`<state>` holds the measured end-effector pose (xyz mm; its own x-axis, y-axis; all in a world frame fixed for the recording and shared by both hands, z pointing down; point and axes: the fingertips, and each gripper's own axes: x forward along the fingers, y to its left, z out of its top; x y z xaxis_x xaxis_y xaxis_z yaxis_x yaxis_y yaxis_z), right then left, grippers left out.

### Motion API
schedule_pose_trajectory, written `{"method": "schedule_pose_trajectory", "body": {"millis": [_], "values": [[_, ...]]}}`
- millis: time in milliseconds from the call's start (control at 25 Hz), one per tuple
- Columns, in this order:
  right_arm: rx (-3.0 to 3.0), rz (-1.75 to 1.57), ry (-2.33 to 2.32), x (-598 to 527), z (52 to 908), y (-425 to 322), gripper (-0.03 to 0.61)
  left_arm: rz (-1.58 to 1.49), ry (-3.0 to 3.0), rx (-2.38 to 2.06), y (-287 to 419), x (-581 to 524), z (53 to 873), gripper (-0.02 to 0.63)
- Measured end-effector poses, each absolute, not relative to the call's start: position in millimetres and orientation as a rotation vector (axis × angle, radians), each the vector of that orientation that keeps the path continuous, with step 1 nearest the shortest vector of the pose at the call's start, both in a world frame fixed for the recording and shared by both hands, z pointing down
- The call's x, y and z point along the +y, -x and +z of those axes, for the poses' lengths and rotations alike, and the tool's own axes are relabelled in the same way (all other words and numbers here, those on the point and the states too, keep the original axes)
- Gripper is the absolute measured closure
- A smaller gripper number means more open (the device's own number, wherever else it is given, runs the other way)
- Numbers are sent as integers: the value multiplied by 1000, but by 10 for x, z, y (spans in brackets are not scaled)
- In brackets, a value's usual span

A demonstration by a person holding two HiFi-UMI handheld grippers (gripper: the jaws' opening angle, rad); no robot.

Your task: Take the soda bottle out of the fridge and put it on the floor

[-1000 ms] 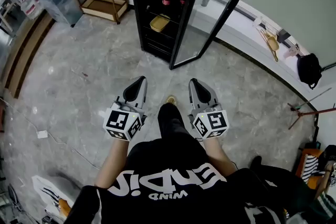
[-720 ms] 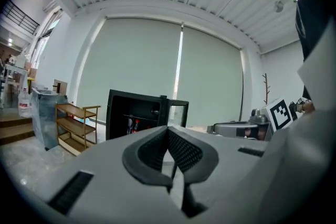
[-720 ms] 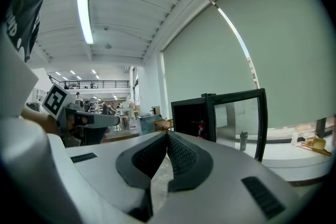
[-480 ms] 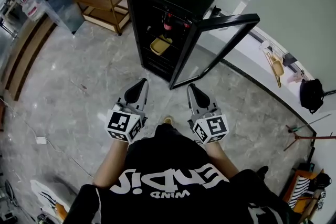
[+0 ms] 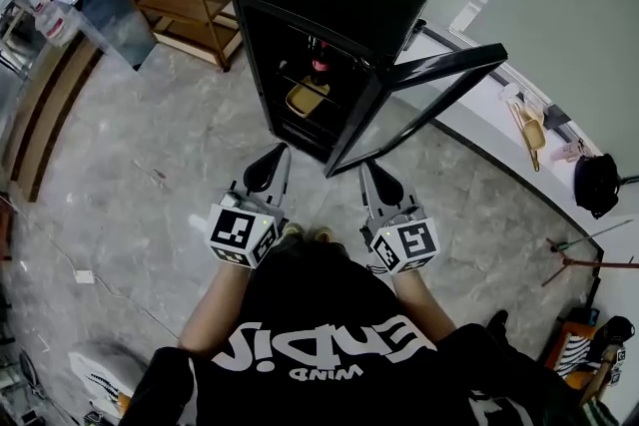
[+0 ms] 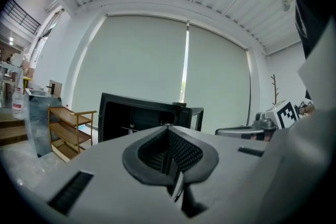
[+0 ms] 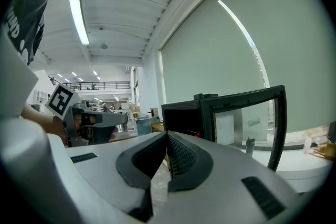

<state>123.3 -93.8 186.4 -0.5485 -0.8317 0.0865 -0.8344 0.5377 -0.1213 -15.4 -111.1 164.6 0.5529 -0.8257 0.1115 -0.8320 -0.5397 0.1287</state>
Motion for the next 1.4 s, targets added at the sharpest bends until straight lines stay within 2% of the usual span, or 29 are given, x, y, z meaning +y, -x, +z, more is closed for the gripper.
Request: {"method": "schedule_pose_trajectory", "body": {"millis": [960, 1400], "values": [[-2650, 286, -1629, -1524, 2158, -1115, 555, 65, -2640, -1302, 264, -1928, 2008, 607], [-2725, 278, -1574, -1479, 2499, -1044, 555, 50, -2659, -1291, 123, -2033, 2537, 607]]}}
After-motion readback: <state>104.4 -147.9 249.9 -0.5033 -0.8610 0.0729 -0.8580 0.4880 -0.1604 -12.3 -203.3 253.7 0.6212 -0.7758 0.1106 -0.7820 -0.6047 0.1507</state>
